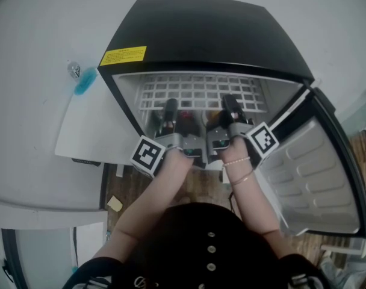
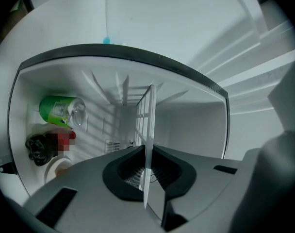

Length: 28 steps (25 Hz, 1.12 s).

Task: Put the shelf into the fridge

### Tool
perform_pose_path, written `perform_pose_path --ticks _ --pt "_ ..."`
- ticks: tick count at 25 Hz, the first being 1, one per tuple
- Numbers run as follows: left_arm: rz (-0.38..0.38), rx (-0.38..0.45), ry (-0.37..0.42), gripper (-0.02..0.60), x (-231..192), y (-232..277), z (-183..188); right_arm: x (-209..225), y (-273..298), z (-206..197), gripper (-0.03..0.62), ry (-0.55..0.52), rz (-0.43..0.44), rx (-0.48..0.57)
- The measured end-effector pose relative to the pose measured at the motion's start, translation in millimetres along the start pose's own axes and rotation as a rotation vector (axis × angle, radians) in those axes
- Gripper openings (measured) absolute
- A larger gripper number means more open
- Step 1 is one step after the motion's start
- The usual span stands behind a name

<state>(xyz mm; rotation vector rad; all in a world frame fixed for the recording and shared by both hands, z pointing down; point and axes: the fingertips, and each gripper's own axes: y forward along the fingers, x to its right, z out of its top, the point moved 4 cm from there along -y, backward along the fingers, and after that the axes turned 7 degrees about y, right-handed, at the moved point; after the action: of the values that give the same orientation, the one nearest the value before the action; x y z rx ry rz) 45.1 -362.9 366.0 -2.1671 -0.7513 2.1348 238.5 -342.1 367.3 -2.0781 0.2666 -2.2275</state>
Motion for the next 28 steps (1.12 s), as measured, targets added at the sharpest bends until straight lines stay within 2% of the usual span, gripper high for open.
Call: perform_pose_path --ticks 9,15,20,28 --pt "-0.002 -0.001 0.005 0.032 -0.8 3.7 0.6 0.6 3.6 0.9 0.035 0.003 0.008 0.001" --pt "-0.011 -0.013 0.053 0.032 1.5 3.3 0.5 -0.4 2.5 0.2 0.035 -0.001 0.012 -0.011" --pt "0.000 -0.025 0.047 0.034 1.7 2.7 1.2 -0.9 -0.9 -4.3 0.037 -0.005 0.021 -0.026" --pt "0.014 -0.050 0.063 0.068 6.4 -7.6 -3.0 -8.2 -12.3 -8.5 0.069 -0.059 0.010 -0.059"
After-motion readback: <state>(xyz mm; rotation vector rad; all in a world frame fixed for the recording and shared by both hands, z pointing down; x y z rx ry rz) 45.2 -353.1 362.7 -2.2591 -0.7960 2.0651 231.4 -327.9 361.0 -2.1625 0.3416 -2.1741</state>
